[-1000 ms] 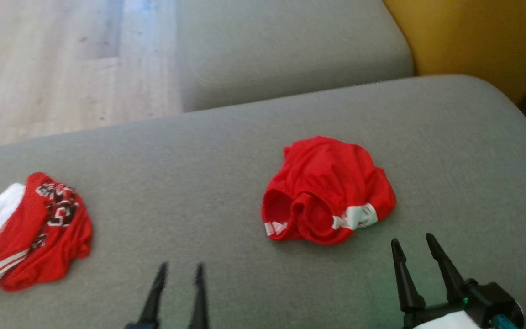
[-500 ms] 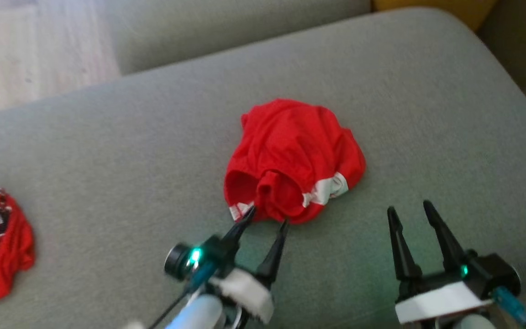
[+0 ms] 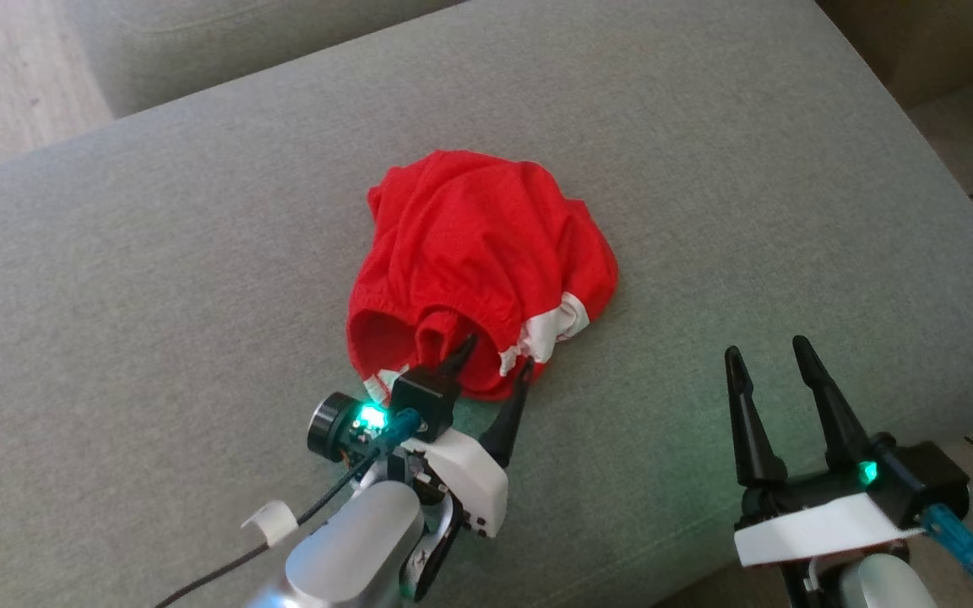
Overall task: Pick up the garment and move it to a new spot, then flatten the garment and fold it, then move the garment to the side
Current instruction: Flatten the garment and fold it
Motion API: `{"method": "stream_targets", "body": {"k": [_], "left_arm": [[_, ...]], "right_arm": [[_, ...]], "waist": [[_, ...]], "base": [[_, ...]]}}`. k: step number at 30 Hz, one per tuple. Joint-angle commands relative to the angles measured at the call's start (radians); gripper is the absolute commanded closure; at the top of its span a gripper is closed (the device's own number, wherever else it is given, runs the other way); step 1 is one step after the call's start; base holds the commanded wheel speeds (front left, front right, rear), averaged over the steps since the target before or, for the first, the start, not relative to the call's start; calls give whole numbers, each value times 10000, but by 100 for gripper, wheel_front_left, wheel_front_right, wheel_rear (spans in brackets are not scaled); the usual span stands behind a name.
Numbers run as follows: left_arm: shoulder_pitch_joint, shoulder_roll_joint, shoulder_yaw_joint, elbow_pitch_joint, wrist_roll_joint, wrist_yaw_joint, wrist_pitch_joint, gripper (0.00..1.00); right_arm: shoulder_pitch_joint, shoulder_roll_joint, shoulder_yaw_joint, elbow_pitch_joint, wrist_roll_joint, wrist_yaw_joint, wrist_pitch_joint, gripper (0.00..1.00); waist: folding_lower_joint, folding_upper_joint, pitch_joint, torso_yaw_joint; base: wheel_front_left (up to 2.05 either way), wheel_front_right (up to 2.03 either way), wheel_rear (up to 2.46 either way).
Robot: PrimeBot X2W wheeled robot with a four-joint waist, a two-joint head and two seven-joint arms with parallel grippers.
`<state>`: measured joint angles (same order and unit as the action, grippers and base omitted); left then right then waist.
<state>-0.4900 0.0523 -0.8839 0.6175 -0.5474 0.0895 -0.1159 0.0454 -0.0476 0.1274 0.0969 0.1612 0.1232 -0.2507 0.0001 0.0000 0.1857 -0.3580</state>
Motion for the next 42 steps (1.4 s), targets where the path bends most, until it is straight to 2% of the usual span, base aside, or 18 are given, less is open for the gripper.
{"method": "stream_targets", "body": {"k": [1,7,13,14,15,16,20,22,23,31,38,42], "left_arm": [[-478,-20,139,-190,-17,58,-79,0],[-697,-20,-94,199,-241,415,-286,0],[-625,-20,-397,243,-560,461,-374,2],[-641,-20,-456,276,-587,446,-368,22],[-660,-20,-506,302,-625,416,-369,50],[-685,-20,-551,333,-666,386,-367,62],[-920,-20,-752,672,-846,292,-181,73],[-1045,-20,-838,843,-878,256,-120,97],[-1118,-20,-872,901,-882,221,-153,100],[-2496,-9,-962,990,-706,-362,-610,100],[-5514,246,-947,838,-96,-1197,-163,100],[-6983,252,-762,790,35,-1486,-42,100]], "right_arm": [[-462,-31,208,-363,93,75,-111,0],[-477,-28,191,-372,212,75,-111,0],[-446,-27,107,-369,241,75,-111,0],[-443,-27,108,-364,239,75,-111,0],[-448,-27,113,-361,237,75,-111,0],[-459,-27,116,-362,240,75,-111,0],[-549,-27,204,-366,281,75,-111,0],[-605,-27,227,-366,299,75,-111,0],[-624,-27,228,-369,305,75,-111,0],[-596,-26,151,-304,327,75,-111,0],[-562,-26,333,-252,375,75,-111,0],[-529,-26,405,-229,375,75,-111,0]], "waist": [[-1,0,39,-40],[-1,0,94,-131],[-1,0,67,-68],[-1,0,59,-60],[-1,0,54,-54],[-1,0,52,-51],[-1,0,112,-105],[-1,0,161,-150],[-1,0,177,-172],[-1,0,-56,-365],[-1,0,-410,-719],[-1,0,-495,-888]], "base": [[0,0,0],[0,0,0],[0,0,0],[0,0,0],[0,0,0],[0,0,0],[0,0,0],[0,0,0],[0,0,0],[0,0,0],[0,0,0],[0,0,0]]}}
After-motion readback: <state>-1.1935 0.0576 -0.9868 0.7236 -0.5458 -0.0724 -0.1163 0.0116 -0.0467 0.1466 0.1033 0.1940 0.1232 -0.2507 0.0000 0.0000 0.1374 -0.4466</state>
